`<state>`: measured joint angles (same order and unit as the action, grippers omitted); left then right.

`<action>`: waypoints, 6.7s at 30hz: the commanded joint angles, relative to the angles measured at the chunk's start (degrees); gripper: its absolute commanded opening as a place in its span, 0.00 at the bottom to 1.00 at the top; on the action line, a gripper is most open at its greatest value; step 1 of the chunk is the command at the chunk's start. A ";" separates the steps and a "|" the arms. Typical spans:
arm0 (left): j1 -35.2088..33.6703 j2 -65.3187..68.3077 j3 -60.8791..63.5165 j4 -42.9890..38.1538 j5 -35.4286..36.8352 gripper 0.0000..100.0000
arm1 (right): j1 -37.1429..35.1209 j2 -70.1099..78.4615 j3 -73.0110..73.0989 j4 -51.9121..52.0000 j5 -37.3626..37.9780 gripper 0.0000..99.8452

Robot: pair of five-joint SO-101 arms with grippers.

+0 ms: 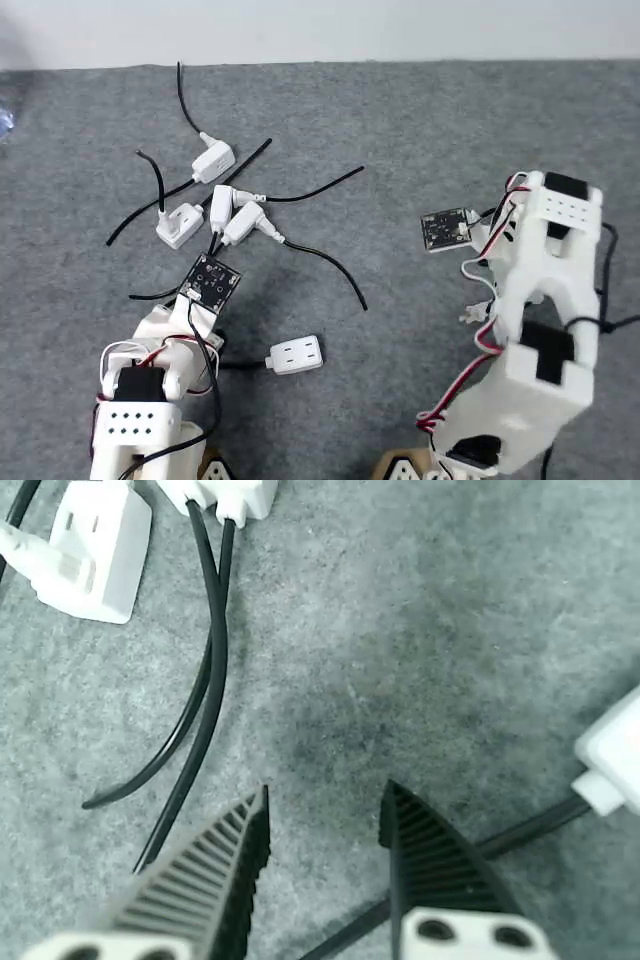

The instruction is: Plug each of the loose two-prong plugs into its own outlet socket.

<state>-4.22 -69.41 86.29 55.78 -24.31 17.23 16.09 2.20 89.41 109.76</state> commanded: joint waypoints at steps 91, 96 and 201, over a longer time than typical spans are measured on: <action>0.88 -0.62 -0.31 -1.23 0.70 0.17 | -32.04 8.22 -8.00 7.43 -29.45 0.28; 0.88 -0.62 -0.31 -1.23 0.70 0.17 | -32.84 6.73 -5.80 8.66 -29.54 0.28; 39.38 -0.62 -4.35 -30.59 88.18 0.35 | -45.76 -61.58 18.81 -8.57 -66.37 0.01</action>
<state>33.67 -70.02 82.07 26.15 63.52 -26.73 -42.90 25.49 80.35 42.68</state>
